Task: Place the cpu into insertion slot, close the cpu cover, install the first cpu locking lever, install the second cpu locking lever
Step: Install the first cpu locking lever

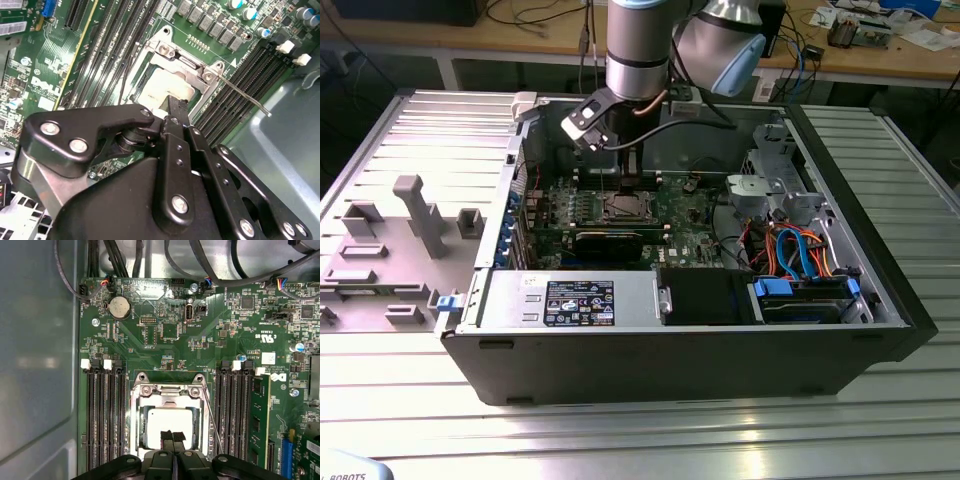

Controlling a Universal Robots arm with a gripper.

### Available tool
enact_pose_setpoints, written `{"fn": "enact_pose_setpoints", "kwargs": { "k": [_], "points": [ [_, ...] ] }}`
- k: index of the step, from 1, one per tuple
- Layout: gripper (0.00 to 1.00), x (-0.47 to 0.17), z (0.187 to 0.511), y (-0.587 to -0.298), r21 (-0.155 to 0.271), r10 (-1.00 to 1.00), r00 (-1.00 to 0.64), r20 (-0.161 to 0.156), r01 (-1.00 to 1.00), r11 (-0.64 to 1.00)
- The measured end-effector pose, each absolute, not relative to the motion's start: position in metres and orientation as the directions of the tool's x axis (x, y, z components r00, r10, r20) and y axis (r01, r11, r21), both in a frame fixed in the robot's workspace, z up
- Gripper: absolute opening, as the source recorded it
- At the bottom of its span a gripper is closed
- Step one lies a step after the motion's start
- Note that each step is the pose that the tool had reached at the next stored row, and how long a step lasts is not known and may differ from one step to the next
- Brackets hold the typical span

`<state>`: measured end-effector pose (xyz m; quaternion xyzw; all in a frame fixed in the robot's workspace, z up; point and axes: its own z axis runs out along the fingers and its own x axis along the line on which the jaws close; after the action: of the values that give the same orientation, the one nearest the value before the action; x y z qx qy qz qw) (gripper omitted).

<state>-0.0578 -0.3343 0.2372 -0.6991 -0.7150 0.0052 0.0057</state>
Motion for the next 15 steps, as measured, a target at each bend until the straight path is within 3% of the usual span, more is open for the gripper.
{"fn": "enact_pose_setpoints", "kwargs": {
  "k": [15],
  "points": [
    [0.11,-0.058,0.269,-0.334,-0.015,1.0,-0.023,0.001,1.0,0.023]
  ]
}}
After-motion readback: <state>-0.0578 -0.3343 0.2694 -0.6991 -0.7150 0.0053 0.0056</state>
